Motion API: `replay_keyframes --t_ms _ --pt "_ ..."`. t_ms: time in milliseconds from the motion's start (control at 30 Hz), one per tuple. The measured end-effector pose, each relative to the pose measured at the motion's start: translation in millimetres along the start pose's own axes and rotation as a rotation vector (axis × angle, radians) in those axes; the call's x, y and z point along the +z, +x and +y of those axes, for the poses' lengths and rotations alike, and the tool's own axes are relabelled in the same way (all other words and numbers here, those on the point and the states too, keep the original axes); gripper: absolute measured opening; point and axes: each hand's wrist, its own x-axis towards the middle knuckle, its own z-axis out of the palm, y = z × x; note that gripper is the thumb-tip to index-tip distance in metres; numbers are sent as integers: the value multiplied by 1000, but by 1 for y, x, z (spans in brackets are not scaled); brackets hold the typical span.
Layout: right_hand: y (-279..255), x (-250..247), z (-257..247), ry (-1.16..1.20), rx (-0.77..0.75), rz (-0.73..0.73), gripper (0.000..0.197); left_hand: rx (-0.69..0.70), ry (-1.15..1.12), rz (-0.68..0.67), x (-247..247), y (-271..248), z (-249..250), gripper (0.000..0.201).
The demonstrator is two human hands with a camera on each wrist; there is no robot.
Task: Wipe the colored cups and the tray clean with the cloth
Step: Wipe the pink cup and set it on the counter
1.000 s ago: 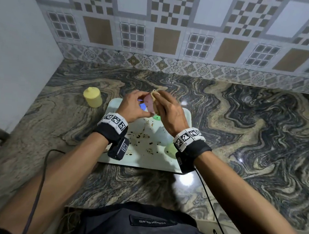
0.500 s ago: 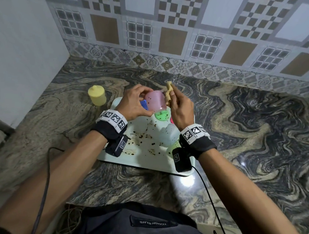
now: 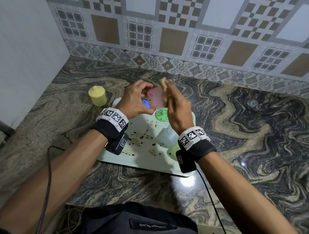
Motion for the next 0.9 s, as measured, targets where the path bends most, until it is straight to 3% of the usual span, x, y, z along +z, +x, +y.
replay_keyframes --t_ms 100,233,300,367,467,600,733,900 --pt "-2 8 1 -50 -153 -48 47 41 -13 28 0 3 4 70" --pt "-2 -6 2 27 81 -58 46 39 -7 7 -4 -1 -2 70" --pt "-1 -12 3 -17 125 -15 44 37 15 1 -5 -2 -5 70" --pt "1 -12 1 -43 11 45 41 49 52 -9 -6 -1 -4 71" --pt "1 3 0 -111 -162 -3 41 67 100 -22 -7 3 2 74" --pt "8 7 3 -166 -134 -36 45 86 139 -42 -8 5 -2 74" --pt "17 2 4 -170 26 -22 38 38 152 -17 -9 2 -12 73" --pt "7 6 -5 -151 -68 5 40 13 188 2 -12 5 -16 73"
